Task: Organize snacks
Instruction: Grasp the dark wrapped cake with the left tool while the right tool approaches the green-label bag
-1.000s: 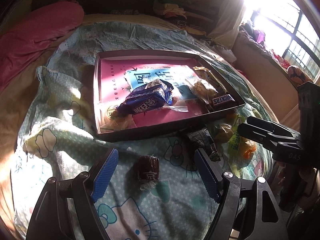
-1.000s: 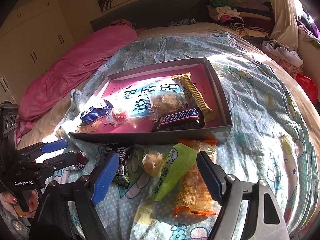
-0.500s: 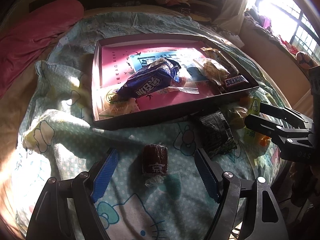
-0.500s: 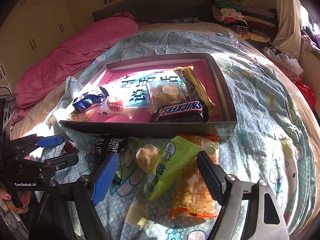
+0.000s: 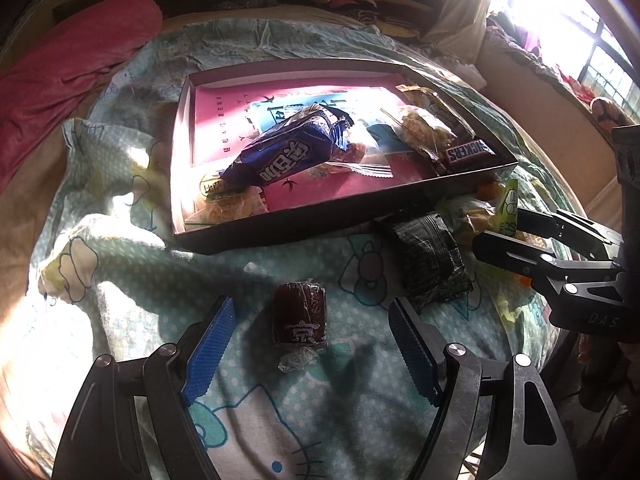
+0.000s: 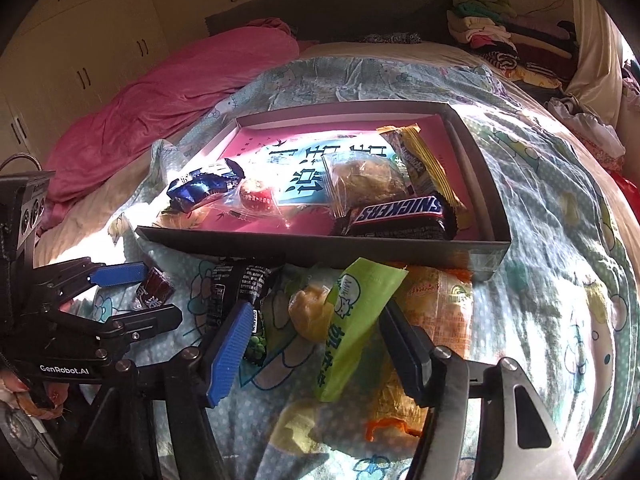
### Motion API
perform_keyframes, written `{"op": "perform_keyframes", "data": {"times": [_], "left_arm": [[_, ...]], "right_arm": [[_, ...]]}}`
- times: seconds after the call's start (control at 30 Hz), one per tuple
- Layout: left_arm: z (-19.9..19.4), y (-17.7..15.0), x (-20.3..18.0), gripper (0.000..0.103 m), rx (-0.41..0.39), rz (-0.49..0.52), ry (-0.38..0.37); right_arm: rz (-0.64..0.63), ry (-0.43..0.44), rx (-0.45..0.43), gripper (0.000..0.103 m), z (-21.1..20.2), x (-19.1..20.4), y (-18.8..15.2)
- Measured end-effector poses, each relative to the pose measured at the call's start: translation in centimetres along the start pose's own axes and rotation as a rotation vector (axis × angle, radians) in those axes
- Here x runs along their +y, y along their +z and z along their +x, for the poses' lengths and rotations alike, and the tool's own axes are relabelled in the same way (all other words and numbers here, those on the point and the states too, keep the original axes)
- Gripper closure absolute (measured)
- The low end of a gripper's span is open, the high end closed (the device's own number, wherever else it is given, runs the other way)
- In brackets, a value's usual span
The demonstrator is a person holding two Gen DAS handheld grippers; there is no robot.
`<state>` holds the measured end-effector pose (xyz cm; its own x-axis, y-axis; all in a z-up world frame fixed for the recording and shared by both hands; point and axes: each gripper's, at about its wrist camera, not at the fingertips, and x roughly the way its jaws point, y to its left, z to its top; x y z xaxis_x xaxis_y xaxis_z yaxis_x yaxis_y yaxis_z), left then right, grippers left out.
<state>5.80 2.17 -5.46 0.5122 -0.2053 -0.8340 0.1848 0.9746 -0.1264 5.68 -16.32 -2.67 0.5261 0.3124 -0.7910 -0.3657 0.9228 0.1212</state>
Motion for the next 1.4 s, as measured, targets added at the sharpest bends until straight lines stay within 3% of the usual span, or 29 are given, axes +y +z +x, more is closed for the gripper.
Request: {"op": "perform_keyframes", "data": {"times": [0.27, 0.53, 1.0, 1.4], "left_arm": [[0.0, 0.0, -0.1, 0.043, 0.007, 0.003, -0.039], [0.4, 0.1, 0.2, 0.048, 0.025, -0.018, -0.069], [0.6, 0.2, 1.2, 0.074, 0.031, -0.063, -0.081], [-0.9, 0.6, -0.6, 0.076, -0.037, -0.008, -0.131]], "right_arm": [[0.003, 0.018, 0.016, 0.049, 1.0, -0.1, 0.0], [0.002, 0.014, 0.043, 0.055, 2.2, -0.3, -0.1], [0.002, 0.012, 0.038, 0.062, 2.7, -0.7, 0.2], [0.026, 0.024, 0.021, 0.068, 2.0, -1.2, 0.0]]}}
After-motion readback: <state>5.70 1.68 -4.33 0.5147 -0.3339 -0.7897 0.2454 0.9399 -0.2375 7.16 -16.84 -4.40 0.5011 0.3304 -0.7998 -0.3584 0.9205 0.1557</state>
